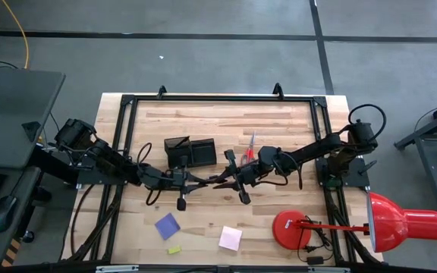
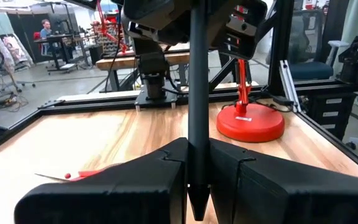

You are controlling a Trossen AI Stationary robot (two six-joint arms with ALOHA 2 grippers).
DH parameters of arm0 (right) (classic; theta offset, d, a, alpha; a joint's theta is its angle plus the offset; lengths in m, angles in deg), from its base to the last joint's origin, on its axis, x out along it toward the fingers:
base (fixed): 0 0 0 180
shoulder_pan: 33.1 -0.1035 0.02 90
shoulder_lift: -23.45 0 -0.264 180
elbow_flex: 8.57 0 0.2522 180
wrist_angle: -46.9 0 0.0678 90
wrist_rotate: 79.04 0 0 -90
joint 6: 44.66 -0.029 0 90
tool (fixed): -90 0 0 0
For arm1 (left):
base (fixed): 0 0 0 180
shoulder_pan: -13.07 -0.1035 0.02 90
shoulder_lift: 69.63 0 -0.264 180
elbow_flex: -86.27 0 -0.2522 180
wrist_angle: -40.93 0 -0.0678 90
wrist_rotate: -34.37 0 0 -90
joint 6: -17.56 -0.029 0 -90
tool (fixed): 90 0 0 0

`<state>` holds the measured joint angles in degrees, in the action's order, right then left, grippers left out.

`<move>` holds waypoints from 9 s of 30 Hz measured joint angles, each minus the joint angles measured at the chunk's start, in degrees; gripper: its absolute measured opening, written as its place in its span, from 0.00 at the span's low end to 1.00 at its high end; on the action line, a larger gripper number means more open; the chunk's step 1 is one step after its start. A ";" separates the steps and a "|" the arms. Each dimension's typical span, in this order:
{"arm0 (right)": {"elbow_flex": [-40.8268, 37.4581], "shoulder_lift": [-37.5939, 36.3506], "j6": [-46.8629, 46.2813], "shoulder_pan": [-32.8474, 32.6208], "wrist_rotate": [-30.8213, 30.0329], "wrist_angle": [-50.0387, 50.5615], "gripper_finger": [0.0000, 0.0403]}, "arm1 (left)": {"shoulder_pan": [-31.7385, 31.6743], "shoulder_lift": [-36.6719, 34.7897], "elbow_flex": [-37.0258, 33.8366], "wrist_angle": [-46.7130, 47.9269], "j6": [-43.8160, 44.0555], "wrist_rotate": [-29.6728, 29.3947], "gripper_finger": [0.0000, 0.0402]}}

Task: Pick and place office supplies into organizer
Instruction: Put the pen black into the desk organizer, then put the scissors into the desk organizer

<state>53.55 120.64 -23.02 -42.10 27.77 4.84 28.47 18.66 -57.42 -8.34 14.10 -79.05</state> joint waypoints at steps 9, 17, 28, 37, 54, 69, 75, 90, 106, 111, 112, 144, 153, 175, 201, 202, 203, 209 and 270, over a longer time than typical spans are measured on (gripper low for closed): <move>0.00 -0.11 0.51 -0.02 -1.22 2.42 0.04 | 0.00 0.07 -0.07 0.64 0.21 -2.13 0.11; -0.09 -0.04 1.48 0.15 -8.53 5.01 0.03 | 0.15 -0.96 -0.22 5.06 0.18 -15.18 0.12; -0.13 -0.39 2.56 1.85 -10.43 7.12 0.02 | -0.04 -1.73 -0.07 11.39 2.64 -22.62 0.36; -0.12 -1.29 2.41 4.96 -9.28 8.38 0.03 | 0.38 -2.07 -0.13 20.45 4.55 -31.68 0.66; 4.59 -1.27 -1.00 16.80 3.43 15.43 0.02 | 18.07 -26.99 -0.15 49.01 17.82 -30.99 0.68; 30.45 11.25 2.88 21.23 8.91 40.99 0.03 | 27.25 -45.91 -0.26 50.79 2.66 -31.29 0.68; 39.93 17.00 3.89 23.04 11.28 47.03 0.02 | 27.77 -53.72 -0.26 56.04 1.08 -31.17 0.68; 57.37 31.72 3.39 23.35 16.92 56.43 0.08 | 27.76 -58.93 -0.26 66.50 9.28 -31.01 0.67; 59.52 26.53 3.91 20.14 17.75 76.27 0.22 | 27.74 -54.29 -0.26 73.99 15.53 -31.23 0.67; 59.45 24.50 3.41 16.63 16.19 90.99 0.20 | 27.74 -49.15 -0.26 70.61 16.08 -36.03 0.67; 59.47 24.12 2.40 16.13 16.27 93.52 0.20 | 27.74 -48.26 -0.26 70.10 16.93 -37.67 0.67; -19.78 -17.00 -24.48 2.86 -23.82 17.35 0.19 | 18.22 -43.41 -0.26 58.37 15.93 -49.28 0.67; -21.97 -15.44 -29.51 -1.51 -49.45 25.94 0.19 | 4.87 -43.41 -0.24 55.13 8.86 -39.53 0.67; -21.86 -14.62 -11.11 -6.04 -41.66 42.30 0.22 | -1.53 -43.04 -0.22 55.92 8.23 -22.05 0.67; -12.75 -5.32 -6.57 4.36 -27.59 50.18 0.32 | -1.53 -43.04 -0.22 57.25 8.54 -21.99 0.67; -12.47 -5.06 -6.58 4.51 -28.11 50.93 0.32 | -1.53 -43.04 -0.22 57.25 8.54 -21.99 0.67; -12.33 -4.94 -6.56 4.55 -28.49 51.00 0.32 | -1.53 -43.04 -0.22 57.27 8.54 -21.99 0.67; -10.92 -4.96 -6.59 5.05 -28.61 52.40 0.33 | -1.53 -43.04 -0.22 57.24 8.52 -21.71 0.67; -4.87 -1.82 -19.30 4.39 -24.07 51.90 0.00 | -1.53 -43.03 -0.22 57.25 8.21 -19.47 0.67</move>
<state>48.68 118.82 -42.32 -37.70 3.70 56.74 26.94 -24.37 -57.64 48.90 22.31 -98.52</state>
